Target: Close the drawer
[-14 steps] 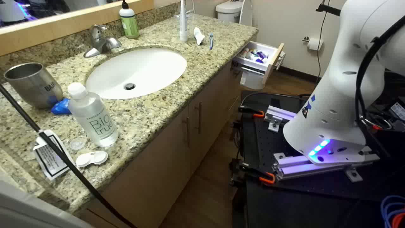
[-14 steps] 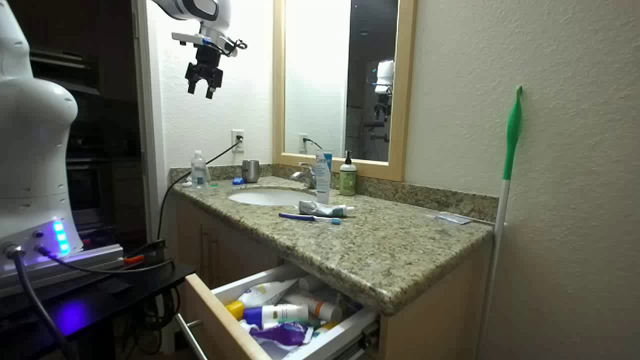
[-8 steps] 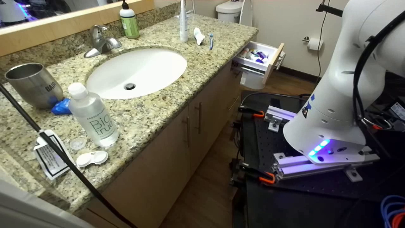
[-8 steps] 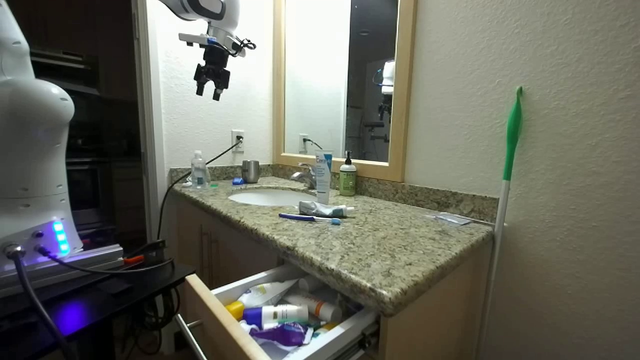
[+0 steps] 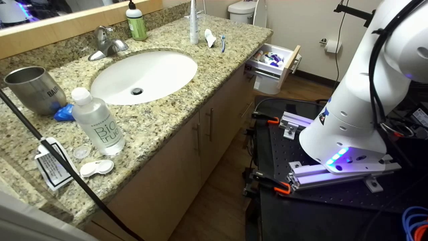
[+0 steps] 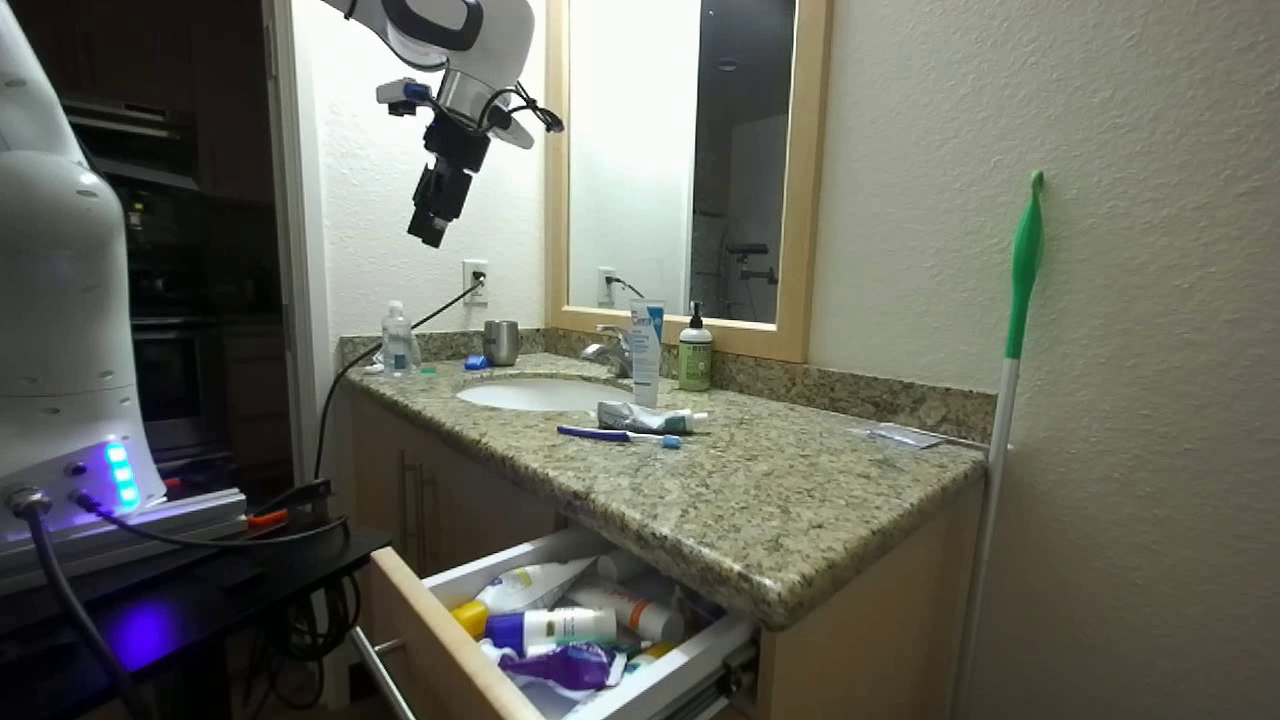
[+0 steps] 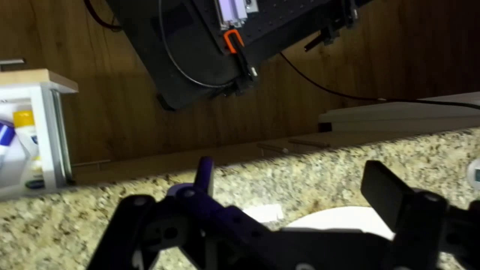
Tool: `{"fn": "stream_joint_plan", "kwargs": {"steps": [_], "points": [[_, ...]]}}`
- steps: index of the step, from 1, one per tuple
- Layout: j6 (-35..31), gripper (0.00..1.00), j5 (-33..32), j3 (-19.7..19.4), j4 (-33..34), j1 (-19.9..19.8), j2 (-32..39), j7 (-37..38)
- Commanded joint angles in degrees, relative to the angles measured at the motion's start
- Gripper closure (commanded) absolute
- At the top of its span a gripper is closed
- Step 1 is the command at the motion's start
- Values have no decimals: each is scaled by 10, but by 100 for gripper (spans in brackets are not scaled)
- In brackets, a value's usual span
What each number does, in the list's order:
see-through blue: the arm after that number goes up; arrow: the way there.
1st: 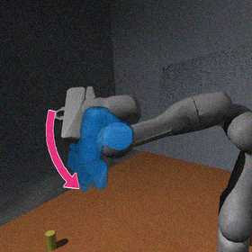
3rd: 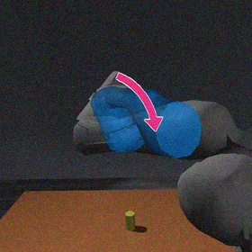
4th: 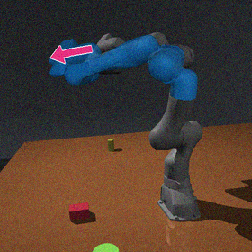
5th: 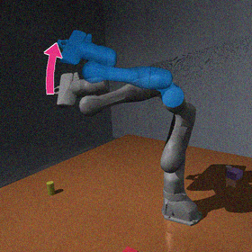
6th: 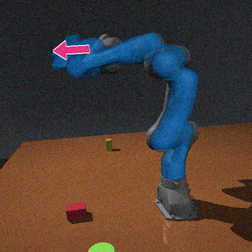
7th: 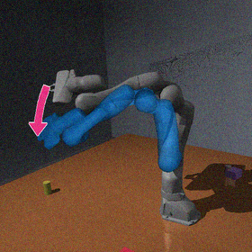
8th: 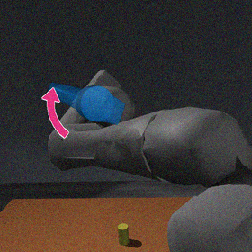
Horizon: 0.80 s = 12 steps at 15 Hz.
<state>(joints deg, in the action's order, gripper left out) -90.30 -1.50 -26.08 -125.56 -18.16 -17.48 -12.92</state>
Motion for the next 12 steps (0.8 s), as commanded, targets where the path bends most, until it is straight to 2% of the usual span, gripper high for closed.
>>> {"fn": "stream_joint_plan", "kwargs": {"steps": [1,2,6,7,10,12], "points": [[29,0,-4,2,-26,-14,-44,-36],[13,0,-4,-4,-7,-20,-4,-23],[27,0,-4,3,-12,-15,-33,-29],[-34,0,0,-3,-25,-19,-19,-16],[-150,0,16,-47,-4,-39,63,-3],[-196,0,29,-78,17,-59,115,-1]]}}
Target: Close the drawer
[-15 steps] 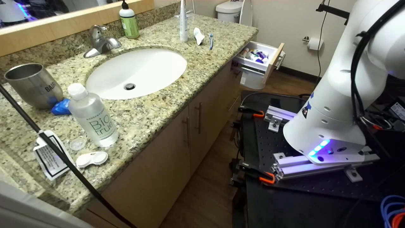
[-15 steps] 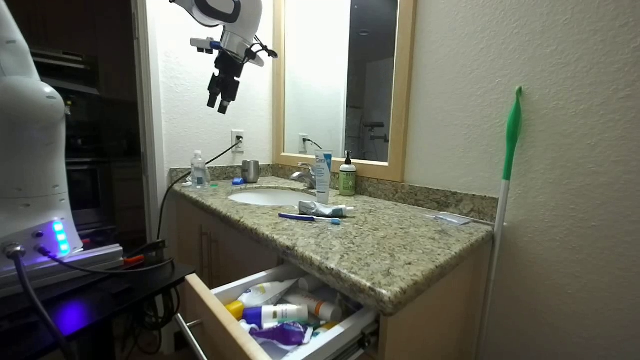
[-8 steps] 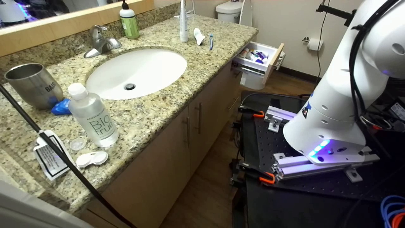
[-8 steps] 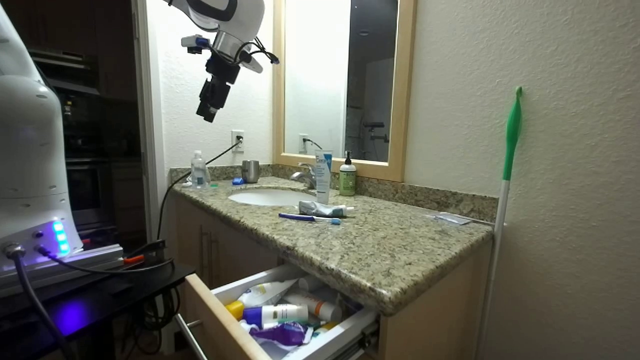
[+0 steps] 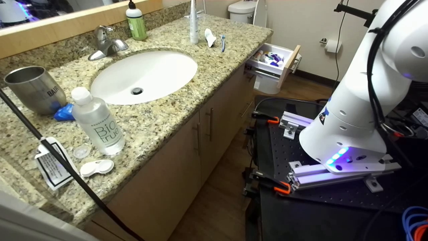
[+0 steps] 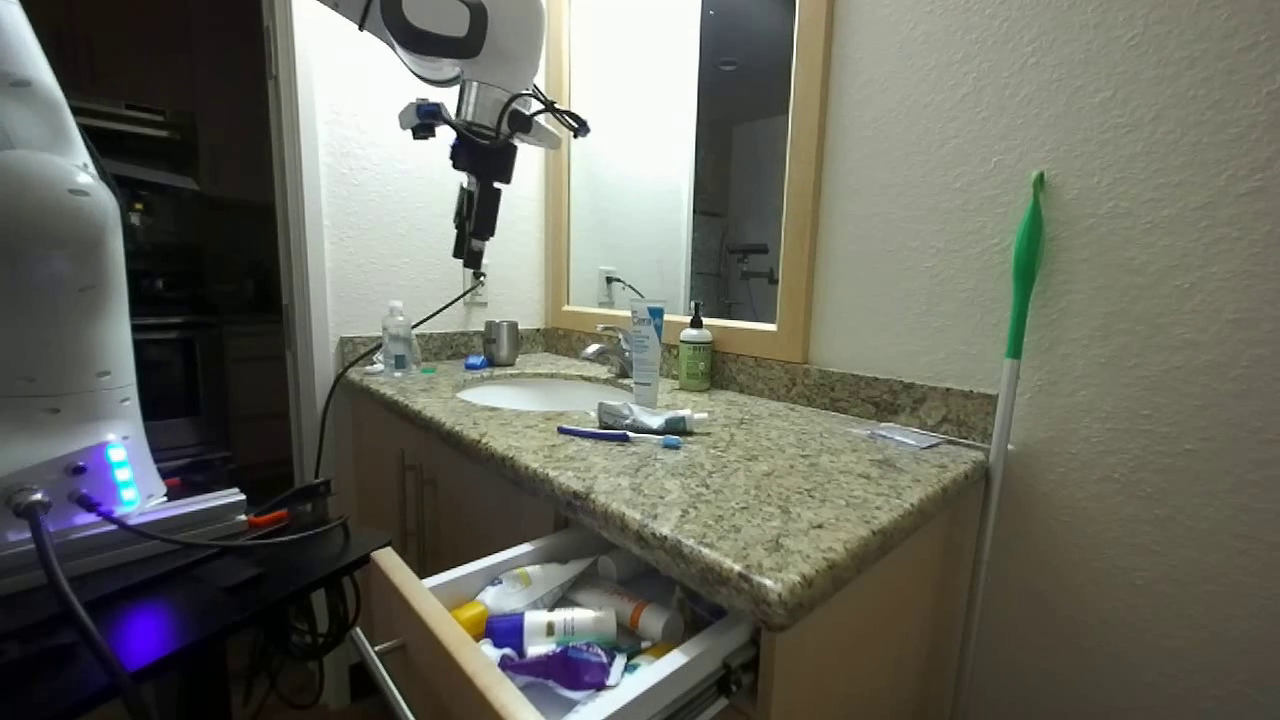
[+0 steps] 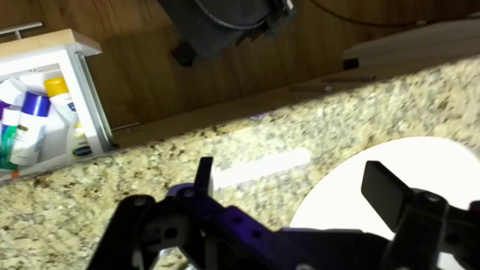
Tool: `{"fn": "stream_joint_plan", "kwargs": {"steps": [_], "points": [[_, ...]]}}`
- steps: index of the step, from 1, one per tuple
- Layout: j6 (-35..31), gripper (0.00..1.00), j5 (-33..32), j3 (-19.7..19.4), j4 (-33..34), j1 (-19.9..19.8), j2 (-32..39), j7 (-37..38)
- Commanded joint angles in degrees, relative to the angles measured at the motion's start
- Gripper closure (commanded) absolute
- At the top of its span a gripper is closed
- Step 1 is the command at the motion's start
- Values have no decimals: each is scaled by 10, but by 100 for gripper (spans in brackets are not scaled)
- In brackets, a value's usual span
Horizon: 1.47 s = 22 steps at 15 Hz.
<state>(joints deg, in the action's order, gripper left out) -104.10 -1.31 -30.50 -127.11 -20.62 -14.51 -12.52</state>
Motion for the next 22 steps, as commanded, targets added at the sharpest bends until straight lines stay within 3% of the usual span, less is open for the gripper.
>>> {"fn": "stream_joint_plan", "kwargs": {"steps": [1,5,8,9,10,15,18,22], "points": [[-82,0,36,-50,42,-44,114,-5],[-129,0,37,-106,84,-97,225,6],[-108,0,0,-131,122,-135,302,3],[-100,0,-17,-133,132,-142,313,21],[-124,0,-2,-120,95,-138,266,8],[-125,0,-5,-113,100,-145,276,9],[-172,0,4,-112,107,-160,331,31],[-239,0,14,-106,130,-219,413,39]]}}
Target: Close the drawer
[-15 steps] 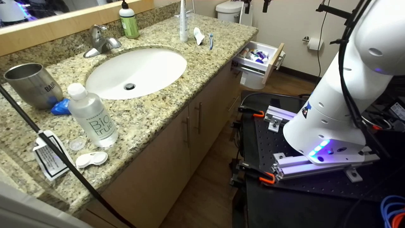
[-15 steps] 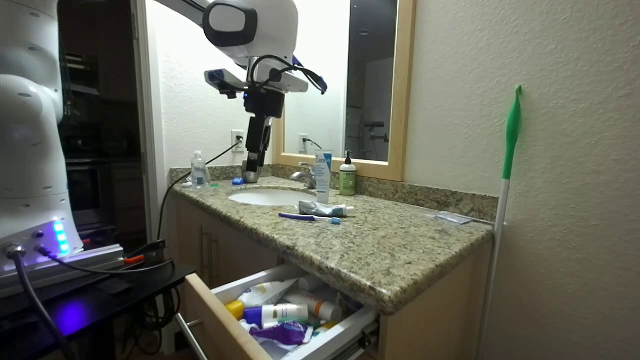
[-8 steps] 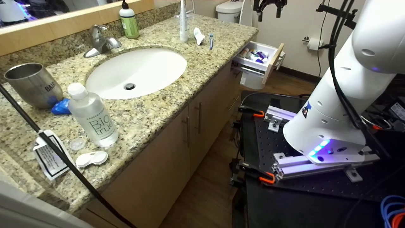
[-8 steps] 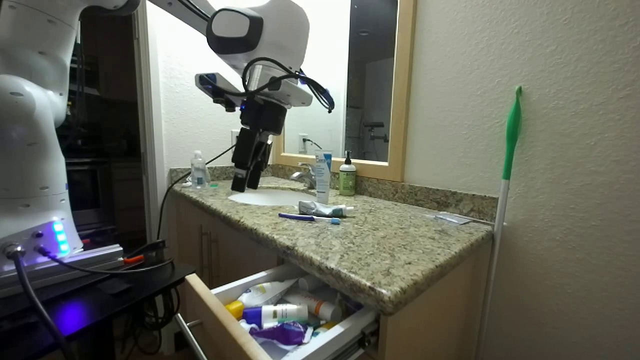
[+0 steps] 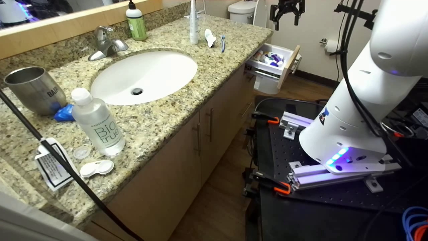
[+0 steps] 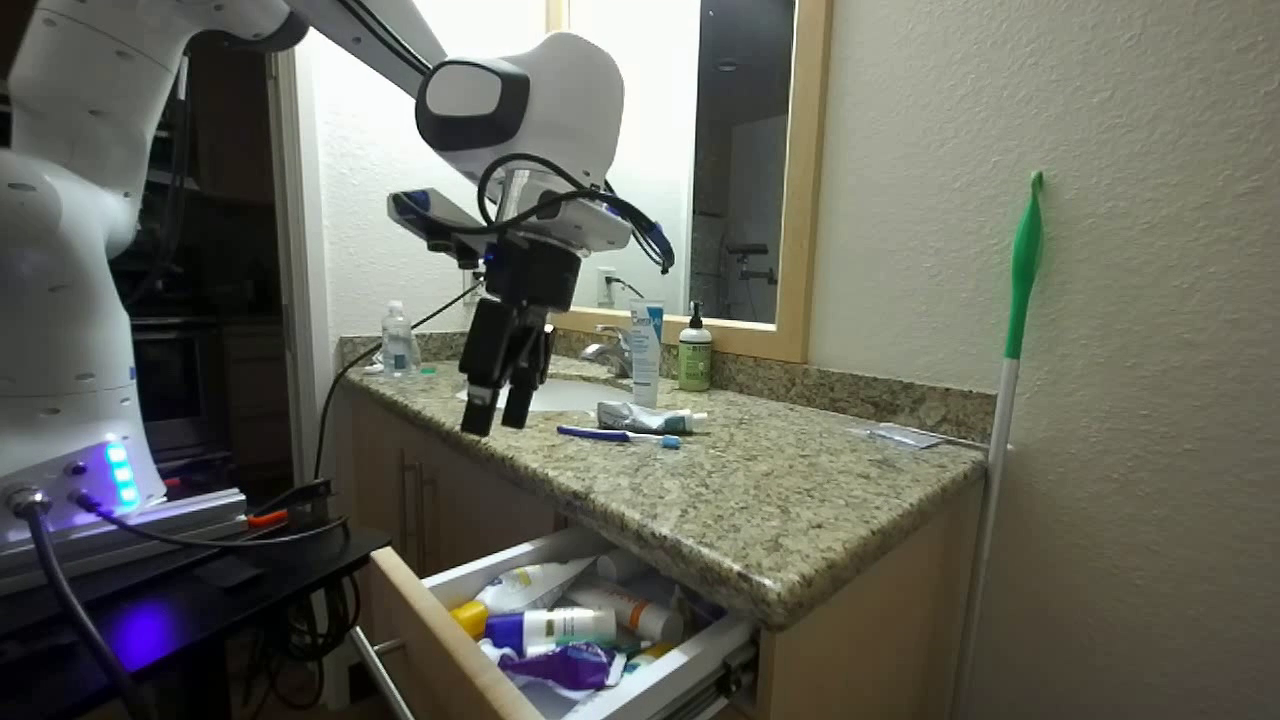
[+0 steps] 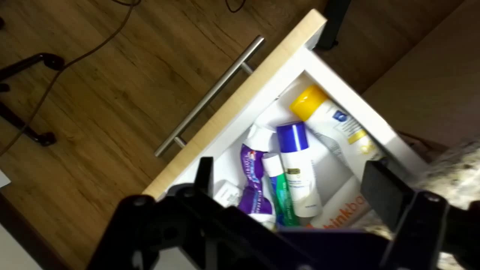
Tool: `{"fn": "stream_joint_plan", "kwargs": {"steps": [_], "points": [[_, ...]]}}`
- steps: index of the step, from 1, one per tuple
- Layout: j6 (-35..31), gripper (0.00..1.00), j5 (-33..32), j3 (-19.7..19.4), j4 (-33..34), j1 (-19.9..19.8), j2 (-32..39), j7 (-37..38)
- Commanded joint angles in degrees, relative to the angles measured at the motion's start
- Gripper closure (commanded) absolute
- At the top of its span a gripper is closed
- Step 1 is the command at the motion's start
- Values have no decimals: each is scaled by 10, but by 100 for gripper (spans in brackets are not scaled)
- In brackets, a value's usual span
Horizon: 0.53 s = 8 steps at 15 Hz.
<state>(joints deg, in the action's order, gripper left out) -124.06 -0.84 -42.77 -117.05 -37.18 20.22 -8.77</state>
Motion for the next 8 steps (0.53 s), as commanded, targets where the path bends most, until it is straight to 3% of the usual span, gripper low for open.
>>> {"fn": "stream_joint_plan", "kwargs": {"steps": [1,4,8], "points": [[-61,0,8,18,31,-70,81,10],[-87,0,-18,29,60,-120,146,23],[-69,0,-55,36,111,-160,219,65]]}}
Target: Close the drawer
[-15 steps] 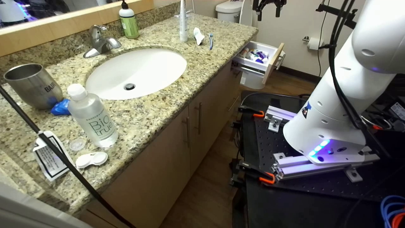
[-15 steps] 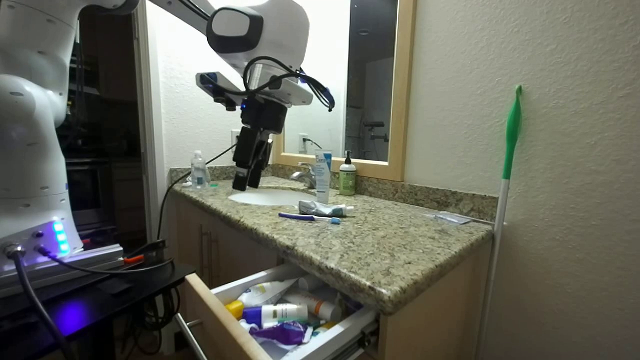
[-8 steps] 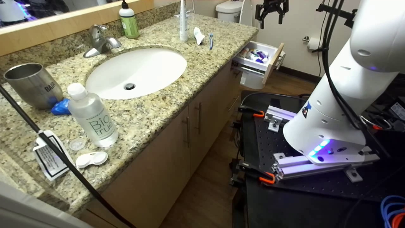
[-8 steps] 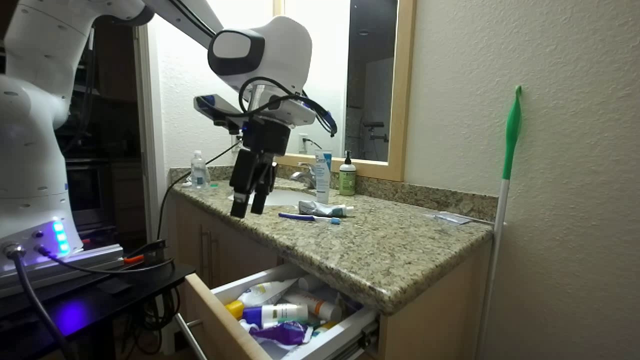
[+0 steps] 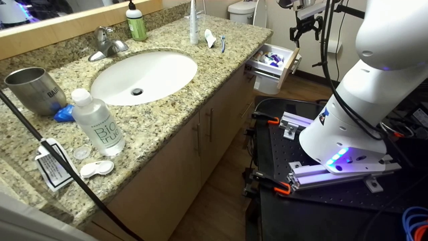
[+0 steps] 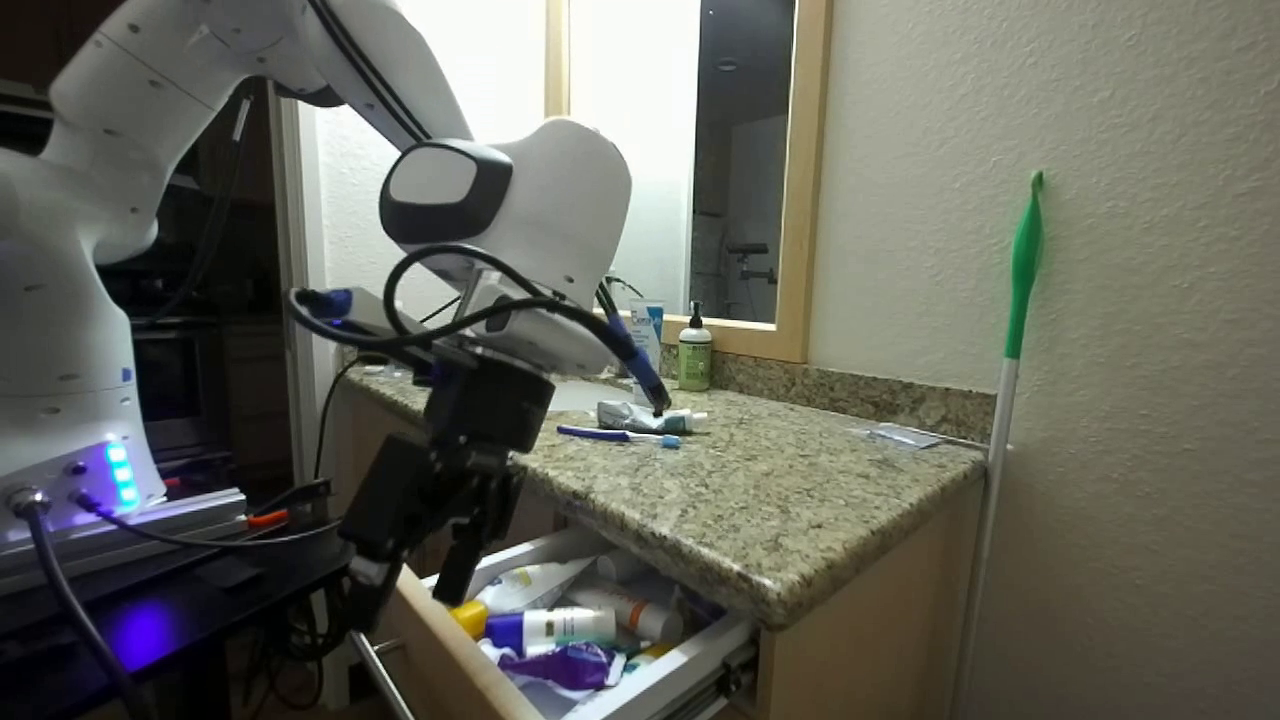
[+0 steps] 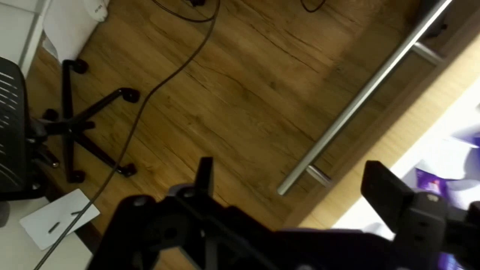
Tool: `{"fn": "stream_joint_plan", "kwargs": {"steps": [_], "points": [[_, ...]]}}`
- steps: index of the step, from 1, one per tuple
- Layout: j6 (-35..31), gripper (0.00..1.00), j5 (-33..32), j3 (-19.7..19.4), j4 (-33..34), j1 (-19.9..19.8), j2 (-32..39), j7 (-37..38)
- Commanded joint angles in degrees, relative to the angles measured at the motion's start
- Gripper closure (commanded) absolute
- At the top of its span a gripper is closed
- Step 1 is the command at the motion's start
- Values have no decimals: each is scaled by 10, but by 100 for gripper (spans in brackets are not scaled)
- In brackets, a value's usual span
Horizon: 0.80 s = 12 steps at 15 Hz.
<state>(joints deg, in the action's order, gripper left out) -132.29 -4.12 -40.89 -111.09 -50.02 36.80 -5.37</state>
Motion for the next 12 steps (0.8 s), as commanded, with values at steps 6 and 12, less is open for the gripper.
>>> {"fn": "stream_joint_plan", "kwargs": {"steps": [6,12], "points": [[4,0,-32,26,58,-44,70,50],[-24,0,14,75,55,-88,68,49]]}}
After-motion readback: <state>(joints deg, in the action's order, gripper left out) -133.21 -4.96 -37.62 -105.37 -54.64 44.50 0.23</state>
